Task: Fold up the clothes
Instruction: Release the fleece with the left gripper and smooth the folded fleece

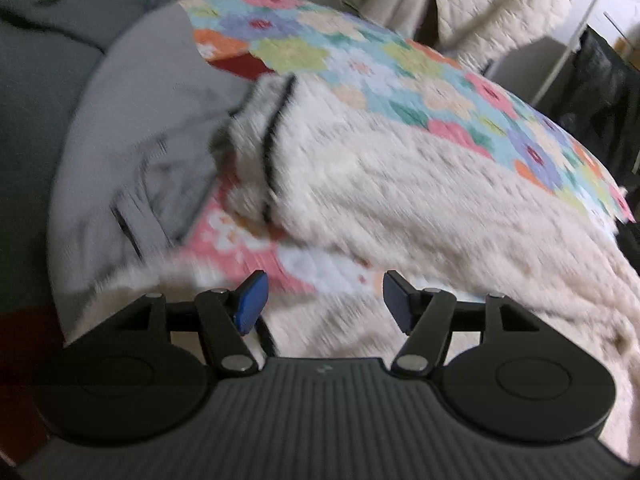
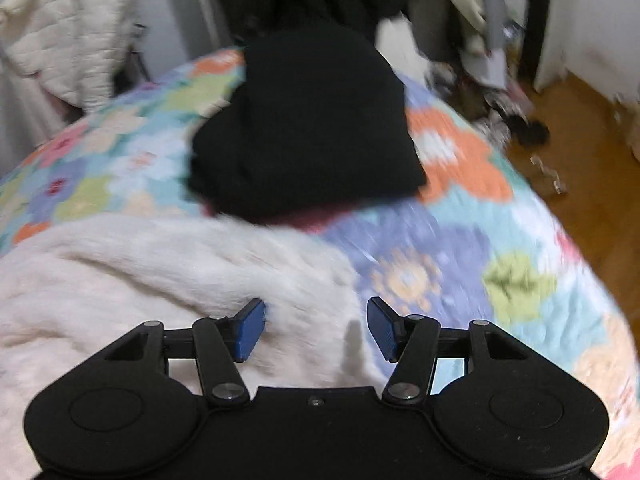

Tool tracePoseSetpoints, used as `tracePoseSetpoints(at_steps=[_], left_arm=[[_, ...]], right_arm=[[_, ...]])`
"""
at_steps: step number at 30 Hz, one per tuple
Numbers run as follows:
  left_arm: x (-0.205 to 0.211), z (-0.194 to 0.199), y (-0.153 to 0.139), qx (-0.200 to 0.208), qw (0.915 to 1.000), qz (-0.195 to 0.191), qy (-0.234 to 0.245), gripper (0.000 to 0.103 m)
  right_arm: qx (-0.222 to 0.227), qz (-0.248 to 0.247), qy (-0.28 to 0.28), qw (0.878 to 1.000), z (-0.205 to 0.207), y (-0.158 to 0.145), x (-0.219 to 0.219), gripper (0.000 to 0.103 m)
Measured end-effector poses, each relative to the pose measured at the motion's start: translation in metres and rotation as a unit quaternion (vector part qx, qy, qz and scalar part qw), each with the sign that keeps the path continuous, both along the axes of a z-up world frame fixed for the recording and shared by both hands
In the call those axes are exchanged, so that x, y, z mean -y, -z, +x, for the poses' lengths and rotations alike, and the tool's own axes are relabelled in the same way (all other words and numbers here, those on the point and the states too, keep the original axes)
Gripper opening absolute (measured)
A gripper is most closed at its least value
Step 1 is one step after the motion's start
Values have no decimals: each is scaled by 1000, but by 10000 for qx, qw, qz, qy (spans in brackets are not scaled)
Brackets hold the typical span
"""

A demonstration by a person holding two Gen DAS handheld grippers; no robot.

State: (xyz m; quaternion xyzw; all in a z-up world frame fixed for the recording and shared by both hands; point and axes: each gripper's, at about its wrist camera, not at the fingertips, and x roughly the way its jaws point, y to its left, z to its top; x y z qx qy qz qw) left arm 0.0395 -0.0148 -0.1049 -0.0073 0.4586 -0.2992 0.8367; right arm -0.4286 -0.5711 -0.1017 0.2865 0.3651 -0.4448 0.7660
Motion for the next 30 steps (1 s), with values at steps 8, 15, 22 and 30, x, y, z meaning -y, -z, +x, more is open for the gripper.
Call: tracePoseSetpoints(at_steps=[8,15,22,30], left_arm=[[-17,-13,10,-368,9989,-117,-258,63],[-28,-23,2,-268,9994,-129,-152,63],[-39,-29,3,-394,9991,157,30,63],[-78,-28,12,-971,9934,602,-74,64]], right_arm=[[-594,-1455,-1093,9815,44,-15,-27,24],[-1123,-2226,-1171,9613,51,-50,-5,44],[-448,-1563,-706,9842,29,-38,-19,61],[-561,-139,-925,9940,-40,-30,-119,69]])
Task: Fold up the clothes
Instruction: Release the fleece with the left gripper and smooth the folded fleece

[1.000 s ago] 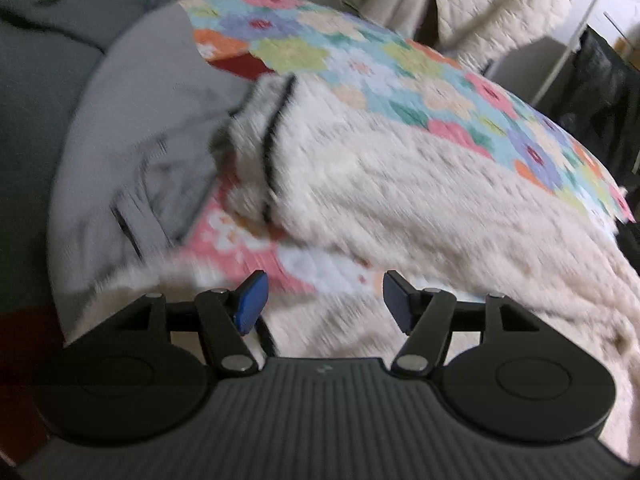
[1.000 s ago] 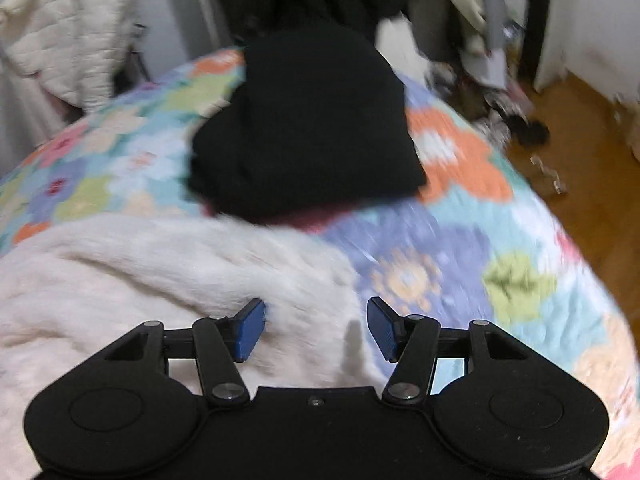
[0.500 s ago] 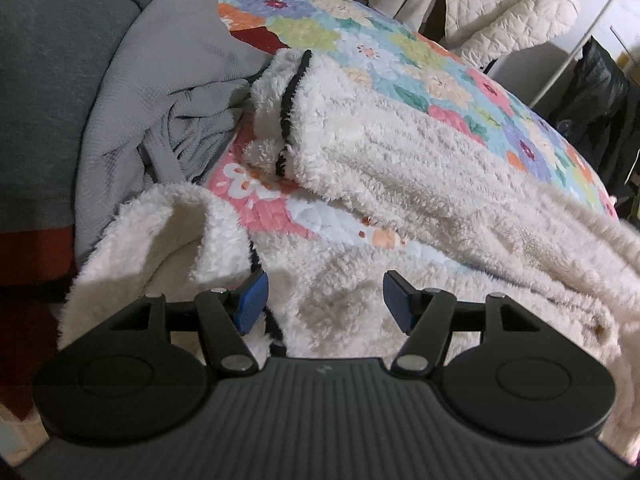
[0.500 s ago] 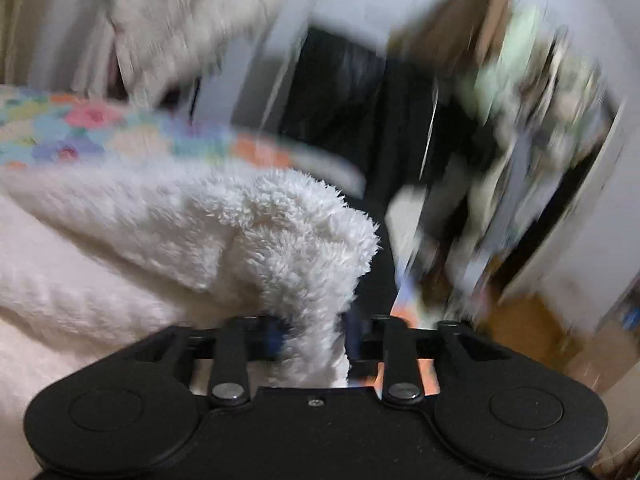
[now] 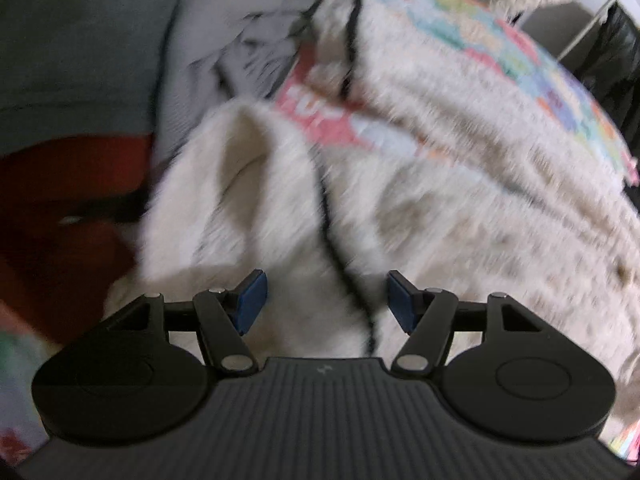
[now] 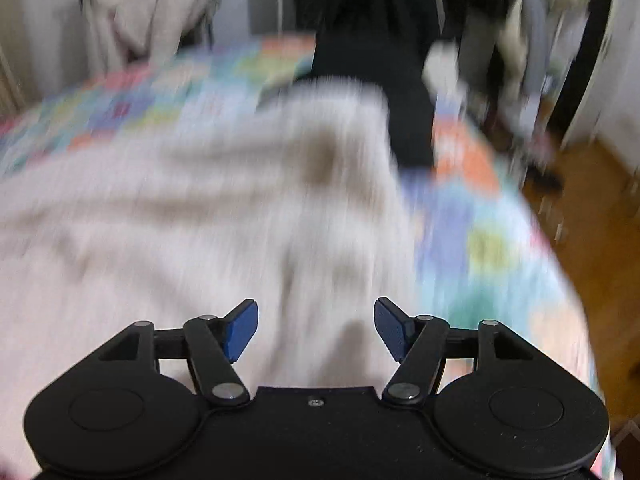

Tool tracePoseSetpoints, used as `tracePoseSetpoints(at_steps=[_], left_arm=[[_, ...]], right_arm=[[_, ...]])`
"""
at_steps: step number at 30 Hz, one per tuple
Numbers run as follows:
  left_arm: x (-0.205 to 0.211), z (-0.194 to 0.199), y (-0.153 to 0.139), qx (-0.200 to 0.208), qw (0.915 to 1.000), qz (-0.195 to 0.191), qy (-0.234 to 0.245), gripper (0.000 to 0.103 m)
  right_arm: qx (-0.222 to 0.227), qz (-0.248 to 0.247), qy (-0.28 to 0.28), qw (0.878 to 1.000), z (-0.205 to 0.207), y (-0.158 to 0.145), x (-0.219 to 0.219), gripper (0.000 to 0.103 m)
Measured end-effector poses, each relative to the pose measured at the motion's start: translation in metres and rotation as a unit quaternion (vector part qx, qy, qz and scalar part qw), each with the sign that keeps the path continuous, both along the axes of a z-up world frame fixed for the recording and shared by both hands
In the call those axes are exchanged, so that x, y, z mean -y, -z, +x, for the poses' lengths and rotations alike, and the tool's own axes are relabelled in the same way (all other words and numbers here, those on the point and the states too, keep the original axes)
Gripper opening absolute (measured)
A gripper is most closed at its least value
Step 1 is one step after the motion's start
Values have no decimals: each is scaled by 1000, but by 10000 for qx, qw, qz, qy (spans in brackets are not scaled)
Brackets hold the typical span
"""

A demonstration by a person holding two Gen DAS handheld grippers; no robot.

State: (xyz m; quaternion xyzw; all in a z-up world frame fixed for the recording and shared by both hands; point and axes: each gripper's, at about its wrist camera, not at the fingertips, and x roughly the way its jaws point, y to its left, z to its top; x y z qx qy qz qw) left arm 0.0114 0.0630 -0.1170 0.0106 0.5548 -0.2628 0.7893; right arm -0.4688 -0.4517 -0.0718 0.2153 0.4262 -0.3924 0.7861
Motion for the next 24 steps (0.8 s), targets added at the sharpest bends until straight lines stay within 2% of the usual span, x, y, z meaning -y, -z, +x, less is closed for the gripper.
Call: tracePoseSetpoints(at_steps=[3,5,6,8,9,11,13,15,18,21,24], left_arm=[[-30,4,-13,-375,9990,-25,-251,65],[-56,9,-20,-738,9952,-200,-607,65],[-68,10,-23,-836,9935,-101,-770,65],[-82,10,-30,-682,9932,390,-859,65],[-85,8,-31,-543,9933,664,-779,65],[-84,3,-27,-554,9929,897,-546,65],[-77,-8,-13,-823,9941,614,-340,65],[-67,-22,3,-1017,9941,321,-201,65],[-49,-46,30,-699,9968,299,-246,64],[-50,-58,34,-253,9990,61,-362,65],[-62,-61,32,-232,9976,-319,-571,66]], right_arm=[[216,698,402,9965,-38,2,-21,70],[383,1102,689,9908,-64,2,-35,67],[327,1143,776,9899,-75,2,-44,67],[94,1149,877,9895,-91,3,-54,67],[43,1151,953,9888,-98,3,-55,67],[206,1160,1080,9872,-109,-1,-56,68],[471,1187,1115,9855,-110,-2,-54,69],[547,1209,954,9866,-101,3,-57,69],[789,1328,868,9842,-91,18,-64,69],[1190,1399,1119,9766,-91,35,-60,69],[1483,1406,1616,9655,-91,45,-49,69]])
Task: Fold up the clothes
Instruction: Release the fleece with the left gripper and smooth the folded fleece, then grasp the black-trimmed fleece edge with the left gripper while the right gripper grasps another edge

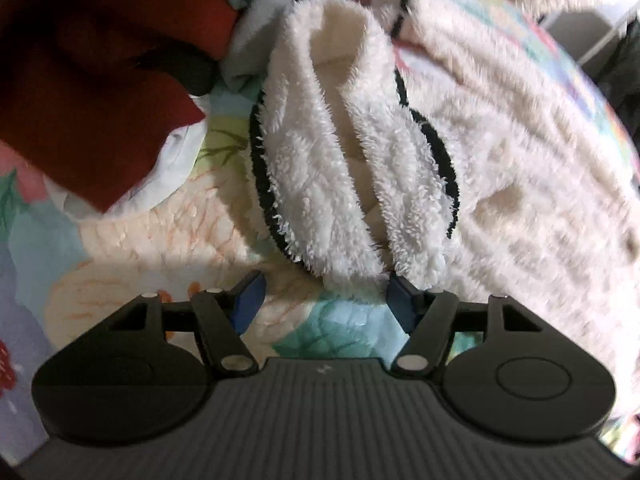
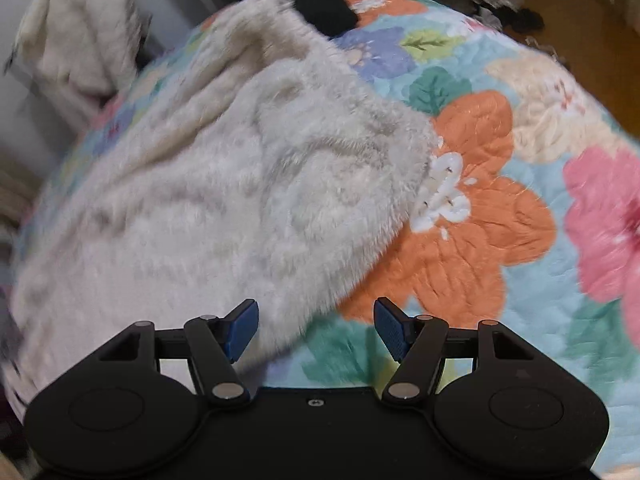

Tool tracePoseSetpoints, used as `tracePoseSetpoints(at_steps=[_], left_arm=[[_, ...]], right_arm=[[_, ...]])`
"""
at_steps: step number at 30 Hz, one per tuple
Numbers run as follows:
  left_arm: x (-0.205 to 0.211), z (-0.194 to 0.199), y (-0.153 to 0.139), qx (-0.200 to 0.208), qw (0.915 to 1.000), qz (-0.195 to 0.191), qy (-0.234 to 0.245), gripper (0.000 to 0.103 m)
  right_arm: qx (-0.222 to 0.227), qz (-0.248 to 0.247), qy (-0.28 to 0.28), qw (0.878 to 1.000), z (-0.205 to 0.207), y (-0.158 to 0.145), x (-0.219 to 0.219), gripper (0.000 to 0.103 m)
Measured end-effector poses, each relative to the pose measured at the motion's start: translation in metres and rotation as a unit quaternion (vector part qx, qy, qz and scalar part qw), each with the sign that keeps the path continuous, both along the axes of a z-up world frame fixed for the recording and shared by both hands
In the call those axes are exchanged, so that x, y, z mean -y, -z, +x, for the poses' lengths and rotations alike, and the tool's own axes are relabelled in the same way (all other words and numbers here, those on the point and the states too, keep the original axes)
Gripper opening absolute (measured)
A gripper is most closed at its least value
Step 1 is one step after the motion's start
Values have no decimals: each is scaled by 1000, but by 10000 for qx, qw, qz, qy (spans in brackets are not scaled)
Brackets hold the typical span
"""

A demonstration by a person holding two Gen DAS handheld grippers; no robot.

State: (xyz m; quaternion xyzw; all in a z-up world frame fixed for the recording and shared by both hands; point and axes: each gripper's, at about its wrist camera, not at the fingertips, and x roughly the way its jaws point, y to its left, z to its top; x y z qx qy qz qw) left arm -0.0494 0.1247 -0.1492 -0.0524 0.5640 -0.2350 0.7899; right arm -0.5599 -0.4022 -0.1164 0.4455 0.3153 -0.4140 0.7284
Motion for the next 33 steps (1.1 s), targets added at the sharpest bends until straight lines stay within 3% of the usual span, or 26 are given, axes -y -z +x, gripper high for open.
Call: tracePoseSetpoints(at_steps=[4,6,7,8,9,11,16,19,20,21,23,28,29,31,33], left_arm=[[-20,8,-8,59,9970,-674,-381,66],[-21,15,-14,331,9960,-781,-294,59],[-15,18,-16,510,9971,-554,-114,49],[-10,20,-17,681,9971,-330,59,17],[-6,19,-16,793,9966,-129,179,11],[3,18,-15,999,9939,238,399,11],[-12,24,-30,848,9959,-118,303,13],[-18,20,-44,828,9958,-180,332,29],[-18,18,-48,839,9957,-170,352,42],[-18,16,-53,855,9955,-134,386,47],[-6,8,-57,948,9930,269,651,47],[-19,-2,-70,842,9943,-19,648,53],[-25,-4,-73,816,9944,-112,659,53],[-30,-6,-77,823,9933,-91,809,54],[-16,-9,-71,933,9863,348,1312,56]], right_arm=[[105,125,739,9971,5,14,20,69],[90,81,776,9969,13,19,25,72],[62,33,743,9972,17,21,26,72],[44,-8,694,9976,21,22,28,73],[32,-33,658,9978,24,23,28,77],[-7,-60,648,9979,27,23,27,77],[-59,-260,408,9988,30,8,25,77],[-195,-357,266,9988,37,7,27,77],[-269,-397,219,9986,40,8,27,77],[-367,-447,174,9982,43,11,26,77],[-566,-541,101,9969,49,17,24,77],[-926,-662,39,9935,60,24,24,77],[-1009,-705,6,9924,61,23,24,76],[-1187,-812,-71,9896,62,21,24,57],[-1279,-931,-133,9873,60,19,23,46]])
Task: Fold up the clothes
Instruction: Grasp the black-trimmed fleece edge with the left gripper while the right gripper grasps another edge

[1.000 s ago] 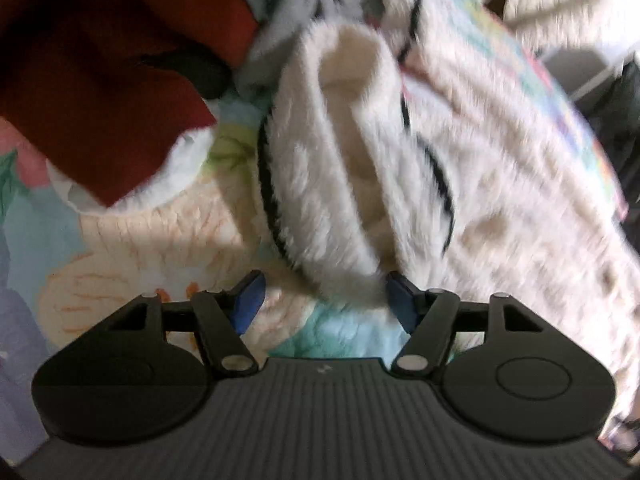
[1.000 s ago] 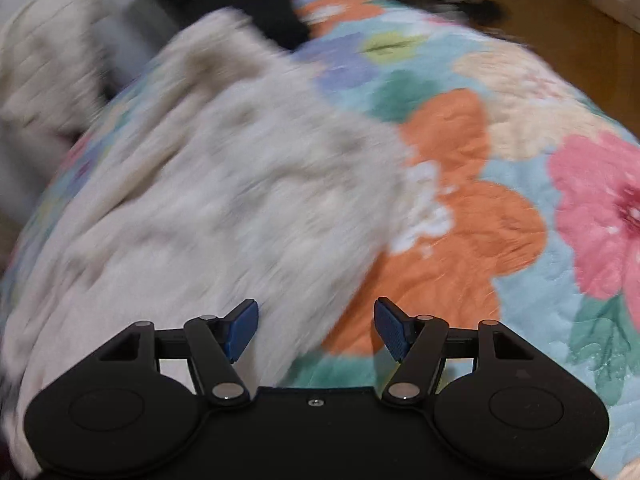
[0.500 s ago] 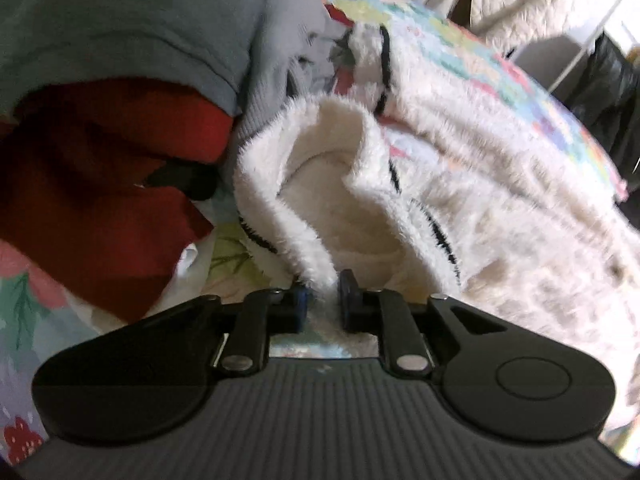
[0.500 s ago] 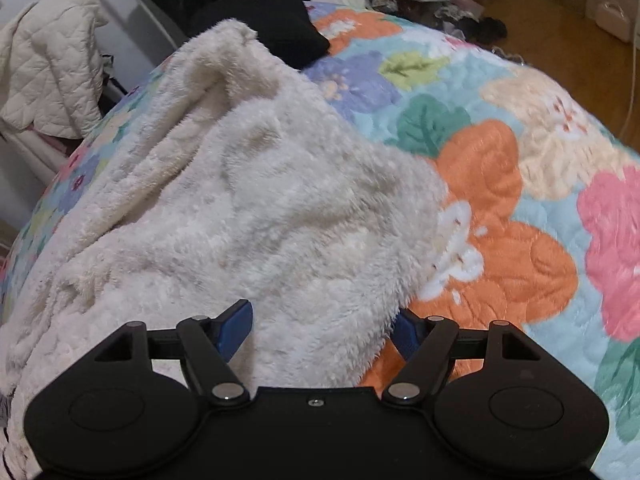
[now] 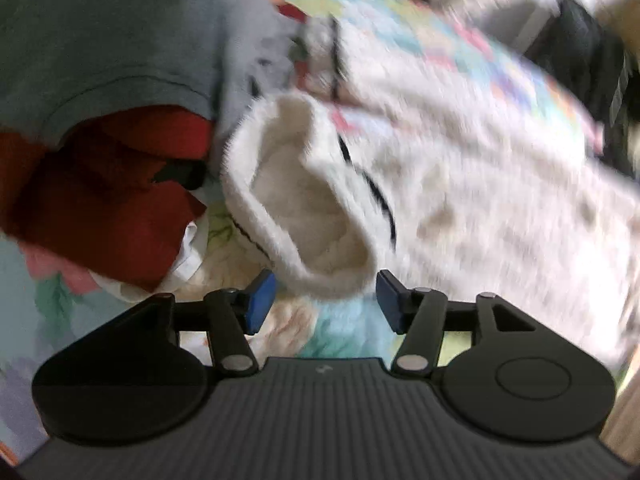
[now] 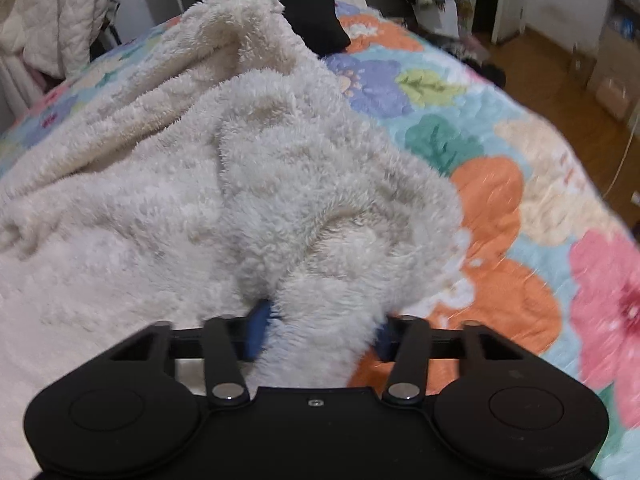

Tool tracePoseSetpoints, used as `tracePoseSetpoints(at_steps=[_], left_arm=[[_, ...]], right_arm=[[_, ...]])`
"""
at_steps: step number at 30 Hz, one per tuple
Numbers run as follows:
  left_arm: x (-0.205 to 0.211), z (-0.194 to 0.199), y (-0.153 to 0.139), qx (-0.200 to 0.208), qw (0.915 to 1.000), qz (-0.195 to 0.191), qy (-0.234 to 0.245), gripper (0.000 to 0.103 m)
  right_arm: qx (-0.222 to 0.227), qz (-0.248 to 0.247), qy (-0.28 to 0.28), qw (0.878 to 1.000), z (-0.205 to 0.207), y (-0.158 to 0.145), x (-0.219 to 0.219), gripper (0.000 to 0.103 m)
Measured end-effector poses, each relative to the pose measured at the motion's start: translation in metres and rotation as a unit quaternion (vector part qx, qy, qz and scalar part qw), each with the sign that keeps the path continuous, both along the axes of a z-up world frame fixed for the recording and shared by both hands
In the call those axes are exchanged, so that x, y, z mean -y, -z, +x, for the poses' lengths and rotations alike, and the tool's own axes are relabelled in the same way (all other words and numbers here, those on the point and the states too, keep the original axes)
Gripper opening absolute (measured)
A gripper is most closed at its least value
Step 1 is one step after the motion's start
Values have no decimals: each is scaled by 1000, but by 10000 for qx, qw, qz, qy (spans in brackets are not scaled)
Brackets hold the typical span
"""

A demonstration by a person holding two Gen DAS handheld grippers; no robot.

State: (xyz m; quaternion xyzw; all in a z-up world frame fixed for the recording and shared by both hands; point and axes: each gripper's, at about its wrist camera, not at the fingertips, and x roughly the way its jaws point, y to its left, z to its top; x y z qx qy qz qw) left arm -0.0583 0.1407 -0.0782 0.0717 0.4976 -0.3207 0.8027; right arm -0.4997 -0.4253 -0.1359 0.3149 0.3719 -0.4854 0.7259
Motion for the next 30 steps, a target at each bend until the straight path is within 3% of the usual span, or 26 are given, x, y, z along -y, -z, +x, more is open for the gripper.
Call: tracePoseSetpoints(at_steps=[2,7,9,10,12,15,17,20,22,24,27,30], left_arm=[[20,-4,14,306,9977,519,299,56],[54,1,35,465,9966,517,438,52],[60,10,38,573,9962,547,369,14],[61,17,38,579,9966,506,307,14],[59,35,29,509,9985,208,60,13],[50,64,7,460,9971,-424,-425,13],[41,81,-6,481,9916,-859,-835,13],[39,95,-8,593,9866,-986,-1155,21],[42,93,-1,528,9875,-756,-1282,32],[40,82,8,419,9887,-630,-1293,54],[27,65,19,136,9879,-249,-1526,58],[13,57,24,-286,9841,-410,-1703,66]], right_arm=[[-43,-80,-40,10000,-2,-2,-1,41],[-177,-239,-118,9995,3,-9,-6,40],[-94,-318,-125,9994,2,-14,-5,40],[-73,-374,-212,9991,2,-17,-4,30],[-63,-484,-428,9979,4,-25,-1,15],[29,-718,-501,9962,6,-42,11,12],[130,-908,-481,9946,11,-55,23,12],[235,-1053,-582,9925,22,-66,35,12],[167,-1087,-664,9917,29,-69,36,12],[221,-1078,-621,9920,30,-71,36,12],[241,-990,-530,9934,27,-68,36,12],[221,-905,-456,9946,25,-61,35,12]])
